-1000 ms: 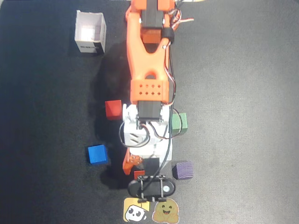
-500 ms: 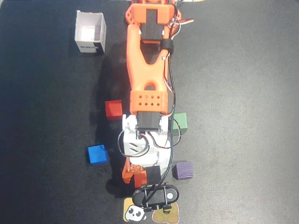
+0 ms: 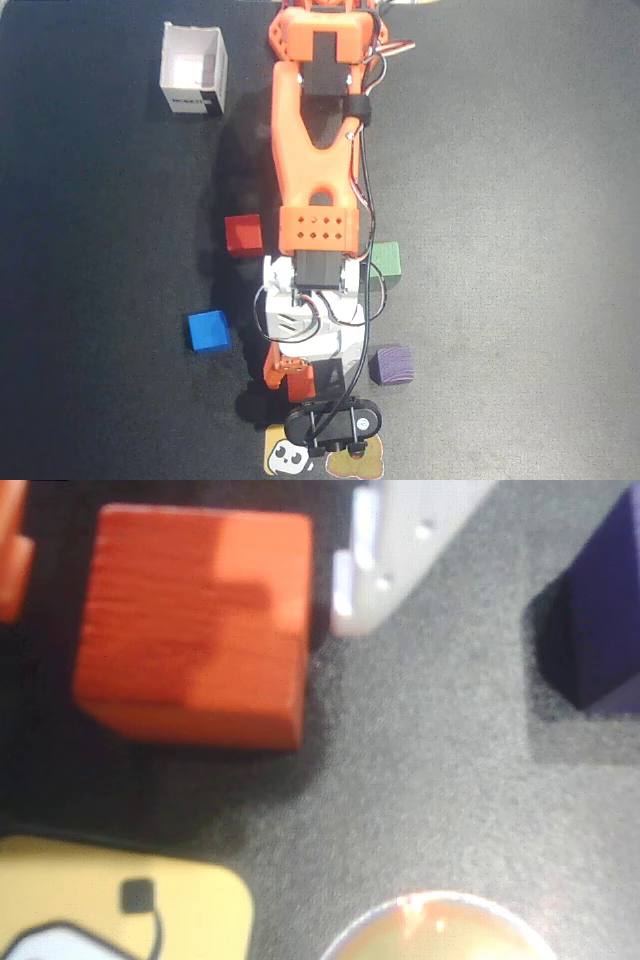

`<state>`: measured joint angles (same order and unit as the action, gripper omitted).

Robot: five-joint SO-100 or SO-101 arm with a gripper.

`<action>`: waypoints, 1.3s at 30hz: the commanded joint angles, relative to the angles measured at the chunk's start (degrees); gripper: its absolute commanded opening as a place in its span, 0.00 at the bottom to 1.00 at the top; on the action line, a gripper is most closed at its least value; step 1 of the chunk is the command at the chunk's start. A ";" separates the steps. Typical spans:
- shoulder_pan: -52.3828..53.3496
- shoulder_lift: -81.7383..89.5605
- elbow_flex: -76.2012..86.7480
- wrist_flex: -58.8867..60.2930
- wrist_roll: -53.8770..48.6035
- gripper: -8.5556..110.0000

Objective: Put the orange cube on top of the green cube.

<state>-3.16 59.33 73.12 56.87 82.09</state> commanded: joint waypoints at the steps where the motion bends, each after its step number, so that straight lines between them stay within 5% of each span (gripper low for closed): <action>1: -0.09 0.35 -2.99 -0.97 -0.09 0.27; 39: 0.53 0.09 1.41 -3.60 0.35 0.13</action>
<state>-3.16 56.95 74.36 53.70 82.09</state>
